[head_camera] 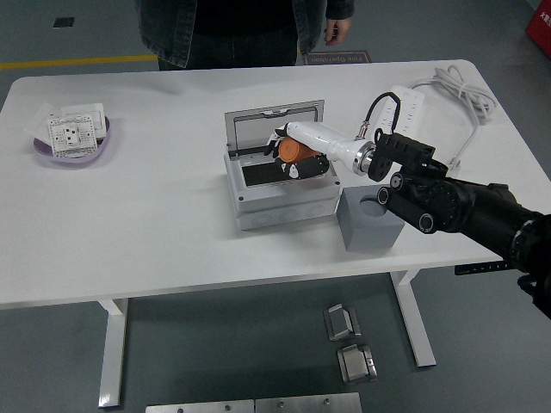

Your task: Pick up the cylinder from the cube,place it in the box,flap close box

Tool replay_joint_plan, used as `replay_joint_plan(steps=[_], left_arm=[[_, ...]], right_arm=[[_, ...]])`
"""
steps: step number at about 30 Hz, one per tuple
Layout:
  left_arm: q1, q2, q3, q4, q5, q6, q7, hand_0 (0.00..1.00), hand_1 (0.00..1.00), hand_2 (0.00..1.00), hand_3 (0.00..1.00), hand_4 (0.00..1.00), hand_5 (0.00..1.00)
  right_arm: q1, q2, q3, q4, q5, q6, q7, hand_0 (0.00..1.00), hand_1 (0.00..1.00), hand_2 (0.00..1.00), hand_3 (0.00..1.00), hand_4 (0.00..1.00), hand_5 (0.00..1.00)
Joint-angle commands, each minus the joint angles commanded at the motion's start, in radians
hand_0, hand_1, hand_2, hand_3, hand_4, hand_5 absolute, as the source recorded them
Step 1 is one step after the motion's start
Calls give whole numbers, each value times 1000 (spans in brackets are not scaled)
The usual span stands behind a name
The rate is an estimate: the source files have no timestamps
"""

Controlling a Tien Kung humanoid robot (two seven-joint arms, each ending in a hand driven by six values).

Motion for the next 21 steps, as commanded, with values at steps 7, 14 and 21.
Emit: replay_joint_plan(steps=[7,14,21], left_arm=[[-5,-1,-2,-3,10,0,1,711,699,638,675,664,312],[-4,-2,7,-2,11,-1,3,710,698,635,672,661,305],[-3,-5,3,-3,18,0,3,710,698,632,669,654,291]], right_arm=[[0,12,9,2,2,0,2,695,634,690,791,562,63],[-9,8,19,4,-1,7,0,702,631,681,818,569,62],[-29,-13,82,45,-38,18,-9,704,623,669,820,579,77]])
